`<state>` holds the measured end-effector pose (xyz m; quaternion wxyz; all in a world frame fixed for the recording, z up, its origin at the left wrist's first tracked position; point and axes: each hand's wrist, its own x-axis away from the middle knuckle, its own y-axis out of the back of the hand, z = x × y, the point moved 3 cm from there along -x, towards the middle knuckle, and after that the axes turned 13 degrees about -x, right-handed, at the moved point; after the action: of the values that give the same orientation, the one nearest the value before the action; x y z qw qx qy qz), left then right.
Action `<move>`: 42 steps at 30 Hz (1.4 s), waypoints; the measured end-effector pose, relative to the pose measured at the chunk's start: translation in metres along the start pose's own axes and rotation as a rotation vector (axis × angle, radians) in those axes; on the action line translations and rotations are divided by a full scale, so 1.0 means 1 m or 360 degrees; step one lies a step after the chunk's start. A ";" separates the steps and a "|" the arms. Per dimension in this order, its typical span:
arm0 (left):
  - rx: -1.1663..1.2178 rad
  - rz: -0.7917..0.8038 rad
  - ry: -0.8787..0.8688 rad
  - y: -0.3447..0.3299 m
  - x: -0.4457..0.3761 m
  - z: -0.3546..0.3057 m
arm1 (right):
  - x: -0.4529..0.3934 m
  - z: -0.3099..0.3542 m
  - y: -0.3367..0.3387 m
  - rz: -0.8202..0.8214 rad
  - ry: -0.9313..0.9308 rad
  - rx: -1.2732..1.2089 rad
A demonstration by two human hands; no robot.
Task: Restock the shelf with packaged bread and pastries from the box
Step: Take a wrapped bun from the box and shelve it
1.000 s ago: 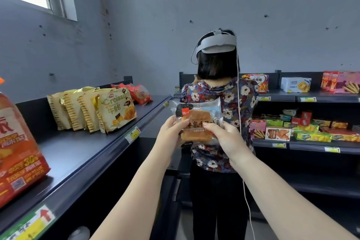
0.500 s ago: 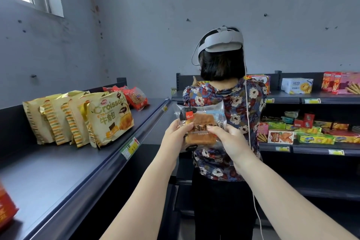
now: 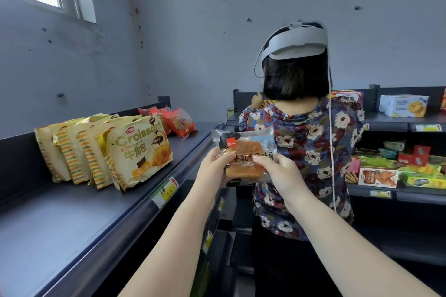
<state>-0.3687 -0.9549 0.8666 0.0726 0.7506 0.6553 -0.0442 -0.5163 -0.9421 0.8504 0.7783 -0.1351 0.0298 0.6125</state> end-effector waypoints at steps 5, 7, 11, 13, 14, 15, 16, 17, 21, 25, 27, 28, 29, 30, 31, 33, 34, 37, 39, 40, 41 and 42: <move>-0.0043 -0.0105 -0.0005 -0.002 -0.017 -0.002 | -0.026 -0.006 -0.004 0.0082 0.0014 -0.0032; -0.0052 -0.0132 -0.0021 -0.003 -0.024 -0.004 | -0.037 -0.008 -0.005 0.0103 0.0024 -0.0049; -0.0058 -0.0181 -0.0033 -0.003 -0.035 -0.004 | -0.054 -0.014 -0.010 0.0166 0.0044 -0.0076; -0.0073 -0.0213 -0.0029 -0.002 -0.040 -0.003 | -0.061 -0.017 -0.013 0.0206 0.0050 -0.0112; -0.0082 -0.0234 -0.0025 0.000 -0.042 -0.002 | -0.064 -0.018 -0.014 0.0225 0.0045 -0.0122; -0.0091 -0.0258 -0.0022 0.001 -0.044 -0.001 | -0.067 -0.020 -0.016 0.0246 0.0032 -0.0121; -0.0101 -0.0279 -0.0018 0.002 -0.046 0.000 | -0.070 -0.021 -0.018 0.0280 0.0027 -0.0104; -0.0110 -0.0298 -0.0012 0.004 -0.048 0.001 | -0.073 -0.022 -0.019 0.0305 0.0017 -0.0073; -0.0112 -0.0363 -0.0002 0.008 -0.057 0.002 | -0.084 -0.021 -0.025 0.0404 0.0040 -0.0087; -0.0158 -0.0414 0.0005 0.010 -0.068 0.005 | -0.098 -0.024 -0.030 0.0446 0.0043 -0.0133; -0.0184 -0.0435 -0.0012 0.011 -0.076 0.008 | -0.106 -0.028 -0.031 0.0462 0.0042 -0.0154; -0.0186 -0.0444 -0.0019 0.011 -0.080 0.010 | -0.111 -0.029 -0.031 0.0469 0.0043 -0.0161; -0.0183 -0.0446 -0.0026 0.011 -0.084 0.012 | -0.116 -0.031 -0.031 0.0474 0.0039 -0.0169; -0.0177 -0.0442 -0.0032 0.011 -0.089 0.014 | -0.121 -0.034 -0.031 0.0469 0.0034 -0.0180; -0.0167 -0.0435 -0.0034 0.011 -0.093 0.016 | -0.126 -0.037 -0.032 0.0465 0.0030 -0.0185; -0.0151 -0.0419 -0.0042 0.013 -0.104 0.020 | -0.137 -0.042 -0.034 0.0464 0.0022 -0.0183; -0.0143 -0.0412 -0.0048 0.014 -0.111 0.022 | -0.143 -0.045 -0.036 0.0467 0.0022 -0.0181; -0.0137 -0.0412 -0.0064 0.020 -0.136 0.030 | -0.164 -0.052 -0.041 0.0463 0.0007 -0.0165; -0.0152 -0.0405 -0.0070 0.023 -0.156 0.036 | -0.180 -0.057 -0.045 0.0445 0.0009 -0.0148; -0.0160 -0.0393 -0.0072 0.025 -0.167 0.038 | -0.190 -0.060 -0.046 0.0429 0.0014 -0.0143; -0.0158 -0.0372 -0.0076 0.026 -0.177 0.041 | -0.199 -0.062 -0.048 0.0413 0.0019 -0.0141; -0.0144 -0.0349 -0.0081 0.027 -0.187 0.043 | -0.207 -0.063 -0.050 0.0399 0.0022 -0.0140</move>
<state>-0.3664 -1.1488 0.8560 0.1177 0.6690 0.7328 -0.0412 -0.5124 -1.1641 0.8420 0.6886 -0.1686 0.0248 0.7048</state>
